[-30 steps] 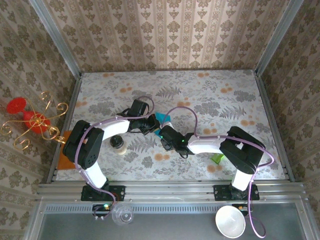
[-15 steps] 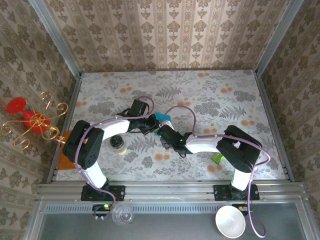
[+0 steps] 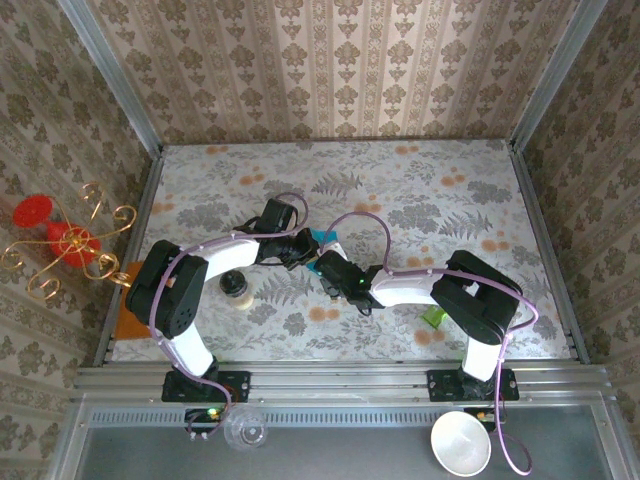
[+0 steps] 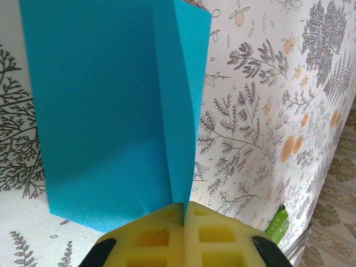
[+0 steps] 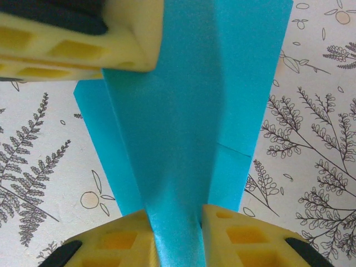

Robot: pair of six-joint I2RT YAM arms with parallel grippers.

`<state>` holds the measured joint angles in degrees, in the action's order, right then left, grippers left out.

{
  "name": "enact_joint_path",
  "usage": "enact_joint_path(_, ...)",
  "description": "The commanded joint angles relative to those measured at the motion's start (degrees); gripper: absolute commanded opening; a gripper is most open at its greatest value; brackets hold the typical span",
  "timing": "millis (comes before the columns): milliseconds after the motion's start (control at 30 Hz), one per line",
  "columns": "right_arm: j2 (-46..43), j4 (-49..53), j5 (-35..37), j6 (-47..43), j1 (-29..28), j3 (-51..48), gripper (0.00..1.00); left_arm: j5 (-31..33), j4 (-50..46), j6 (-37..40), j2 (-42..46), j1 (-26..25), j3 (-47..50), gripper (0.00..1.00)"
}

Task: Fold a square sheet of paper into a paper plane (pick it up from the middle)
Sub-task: Fourth fold the wing at the center of the table.

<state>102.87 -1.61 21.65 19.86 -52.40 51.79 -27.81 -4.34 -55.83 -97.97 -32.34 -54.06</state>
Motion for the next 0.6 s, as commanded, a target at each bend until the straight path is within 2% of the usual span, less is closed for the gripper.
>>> enact_joint_path(0,0.49,-0.94,0.96,-0.50,-0.24,-0.29,0.24,-0.61,-1.02,-1.12,-0.02,0.15,-0.12,0.09)
enact_joint_path(333,0.92,-1.59,-3.42,-0.99,-0.14,-0.96,0.18,0.22,-3.68,1.27,2.55,5.08,0.44,0.24)
enact_joint_path(567,2.09,-1.46,-9.12,-0.93,0.67,-0.64,0.16,1.75,-6.60,3.66,7.33,11.18,2.18,0.28)
